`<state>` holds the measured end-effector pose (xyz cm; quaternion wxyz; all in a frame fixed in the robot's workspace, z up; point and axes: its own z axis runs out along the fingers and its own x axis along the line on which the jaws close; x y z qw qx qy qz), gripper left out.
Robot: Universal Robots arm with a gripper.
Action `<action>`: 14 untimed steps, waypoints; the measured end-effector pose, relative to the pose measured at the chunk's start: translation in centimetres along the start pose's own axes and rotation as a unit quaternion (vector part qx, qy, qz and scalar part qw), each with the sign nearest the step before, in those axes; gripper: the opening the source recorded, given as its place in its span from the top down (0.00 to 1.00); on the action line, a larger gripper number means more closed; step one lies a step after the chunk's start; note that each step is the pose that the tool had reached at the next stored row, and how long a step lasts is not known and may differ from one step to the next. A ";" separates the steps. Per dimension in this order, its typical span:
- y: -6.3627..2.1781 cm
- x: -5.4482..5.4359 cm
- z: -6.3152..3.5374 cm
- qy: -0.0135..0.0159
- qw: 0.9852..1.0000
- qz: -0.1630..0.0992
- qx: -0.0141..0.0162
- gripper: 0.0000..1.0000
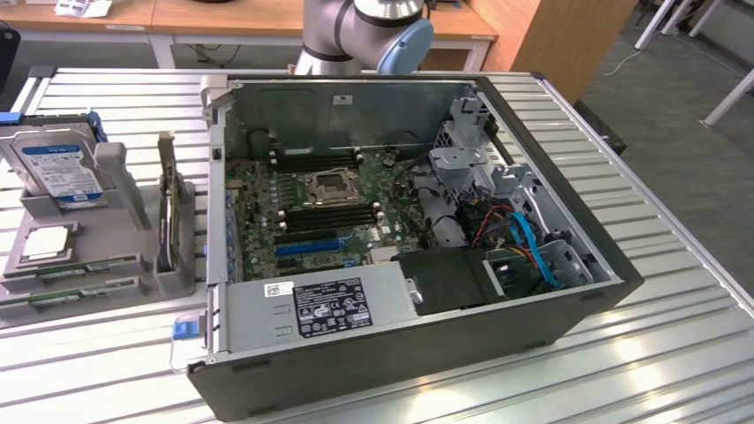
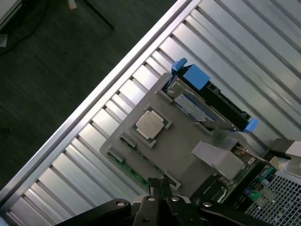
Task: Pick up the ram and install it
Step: 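Pick up the ram and move it above insertion slot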
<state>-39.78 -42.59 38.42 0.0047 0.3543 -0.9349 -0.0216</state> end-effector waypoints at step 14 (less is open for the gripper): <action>0.00 0.0 0.06 0.006 0.992 -0.127 -0.001 0.90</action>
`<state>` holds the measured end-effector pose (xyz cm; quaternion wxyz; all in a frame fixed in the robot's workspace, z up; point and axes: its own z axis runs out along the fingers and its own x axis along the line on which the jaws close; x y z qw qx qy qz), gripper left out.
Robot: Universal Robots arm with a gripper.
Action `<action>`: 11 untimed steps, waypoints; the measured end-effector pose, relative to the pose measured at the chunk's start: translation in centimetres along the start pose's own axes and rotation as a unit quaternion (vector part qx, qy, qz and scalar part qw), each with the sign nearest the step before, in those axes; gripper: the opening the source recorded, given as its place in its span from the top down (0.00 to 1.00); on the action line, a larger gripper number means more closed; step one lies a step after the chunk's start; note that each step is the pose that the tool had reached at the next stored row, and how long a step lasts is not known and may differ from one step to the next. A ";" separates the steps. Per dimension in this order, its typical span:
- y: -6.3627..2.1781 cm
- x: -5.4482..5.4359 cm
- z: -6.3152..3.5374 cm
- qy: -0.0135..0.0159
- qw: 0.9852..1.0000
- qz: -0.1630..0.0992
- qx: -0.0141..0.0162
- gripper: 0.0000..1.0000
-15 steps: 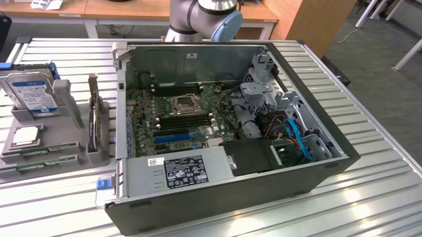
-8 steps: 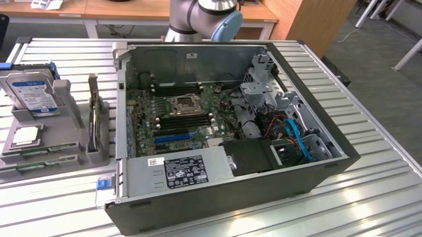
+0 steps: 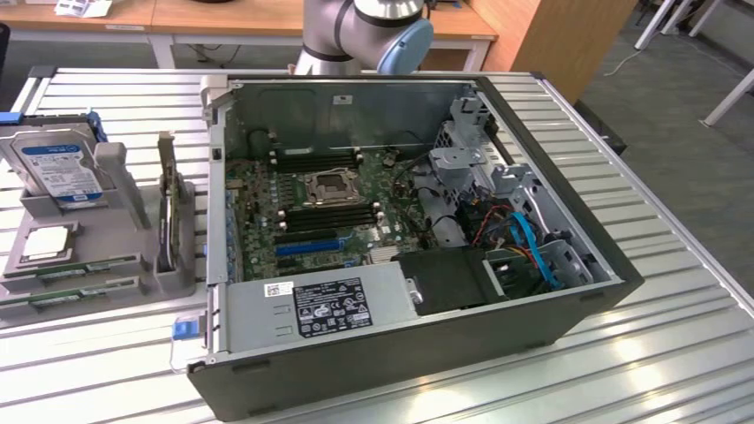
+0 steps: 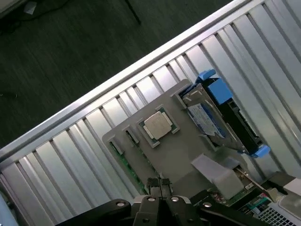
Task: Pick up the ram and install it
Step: 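Pick up the ram and move it above insertion slot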
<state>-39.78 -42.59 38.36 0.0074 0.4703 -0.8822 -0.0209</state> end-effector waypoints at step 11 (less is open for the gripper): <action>0.00 0.0 0.02 0.002 0.999 -0.053 0.000 0.90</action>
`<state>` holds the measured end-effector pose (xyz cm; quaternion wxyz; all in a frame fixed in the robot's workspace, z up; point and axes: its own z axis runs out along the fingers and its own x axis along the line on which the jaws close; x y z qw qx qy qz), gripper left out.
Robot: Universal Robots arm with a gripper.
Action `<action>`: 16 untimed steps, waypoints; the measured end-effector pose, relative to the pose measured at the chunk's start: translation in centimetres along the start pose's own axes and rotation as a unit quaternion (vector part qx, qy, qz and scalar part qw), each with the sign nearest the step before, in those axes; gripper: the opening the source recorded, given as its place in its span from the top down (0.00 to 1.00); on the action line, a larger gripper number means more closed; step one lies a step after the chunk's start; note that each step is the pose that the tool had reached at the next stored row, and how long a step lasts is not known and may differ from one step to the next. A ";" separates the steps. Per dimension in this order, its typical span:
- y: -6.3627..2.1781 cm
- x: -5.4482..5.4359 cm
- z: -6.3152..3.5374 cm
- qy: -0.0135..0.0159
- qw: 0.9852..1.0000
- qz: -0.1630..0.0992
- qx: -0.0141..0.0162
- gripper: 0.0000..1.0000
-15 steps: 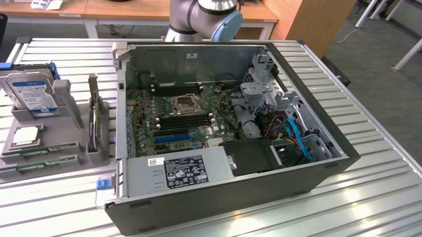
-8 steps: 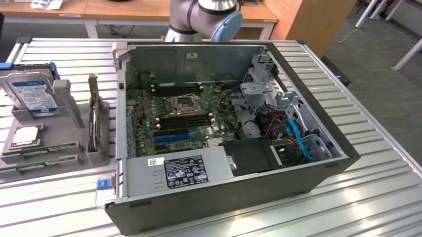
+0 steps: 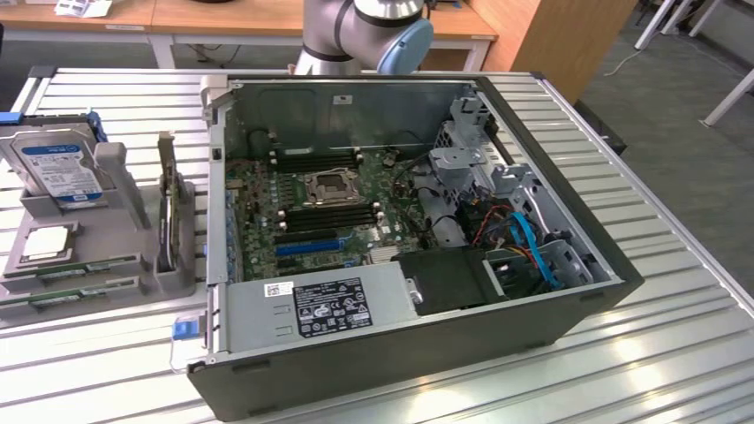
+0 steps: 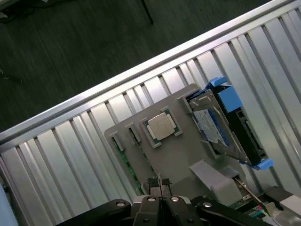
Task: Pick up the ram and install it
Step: 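Pick up the ram and move it above insertion slot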
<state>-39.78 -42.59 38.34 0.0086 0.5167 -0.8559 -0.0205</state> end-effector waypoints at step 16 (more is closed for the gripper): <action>0.00 0.0 0.02 0.005 0.996 -0.091 0.000 0.90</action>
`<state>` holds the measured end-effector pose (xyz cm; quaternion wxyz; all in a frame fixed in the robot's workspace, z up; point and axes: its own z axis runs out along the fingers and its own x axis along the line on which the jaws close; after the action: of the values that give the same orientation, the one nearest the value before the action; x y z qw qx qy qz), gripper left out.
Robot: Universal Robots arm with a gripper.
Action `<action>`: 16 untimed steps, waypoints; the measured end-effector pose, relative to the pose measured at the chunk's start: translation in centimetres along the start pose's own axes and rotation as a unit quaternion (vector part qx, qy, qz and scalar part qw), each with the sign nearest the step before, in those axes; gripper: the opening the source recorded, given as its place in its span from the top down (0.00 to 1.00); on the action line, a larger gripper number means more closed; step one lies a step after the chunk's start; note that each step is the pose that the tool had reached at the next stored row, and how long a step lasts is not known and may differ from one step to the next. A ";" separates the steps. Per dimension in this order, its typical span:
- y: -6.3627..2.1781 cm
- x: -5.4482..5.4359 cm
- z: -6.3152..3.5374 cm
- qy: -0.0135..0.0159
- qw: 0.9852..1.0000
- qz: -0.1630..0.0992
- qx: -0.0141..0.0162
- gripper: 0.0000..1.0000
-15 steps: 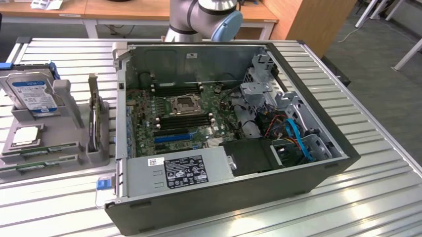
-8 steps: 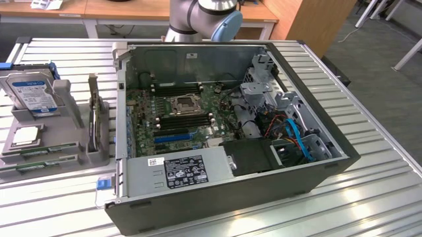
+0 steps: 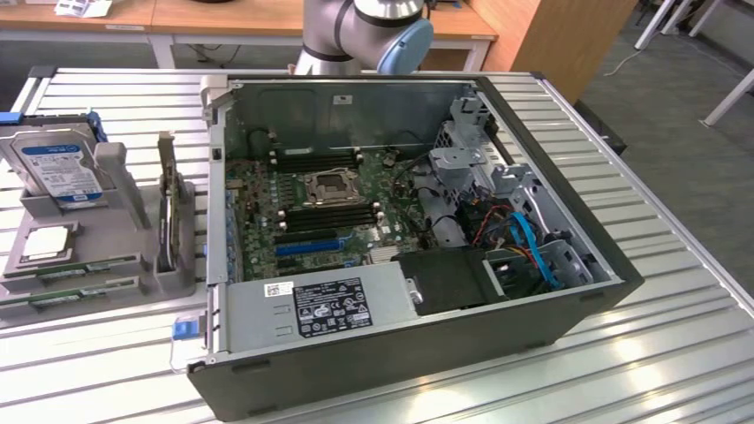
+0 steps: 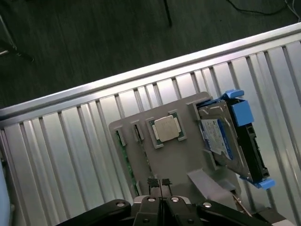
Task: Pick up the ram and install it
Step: 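Pick up the ram and move it above insertion slot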
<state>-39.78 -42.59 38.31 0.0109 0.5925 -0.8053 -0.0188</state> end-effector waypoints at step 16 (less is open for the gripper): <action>0.00 0.0 0.04 0.004 0.997 -0.083 0.000 0.90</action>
<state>-39.78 -42.59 38.27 0.0127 0.6574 -0.7532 -0.0176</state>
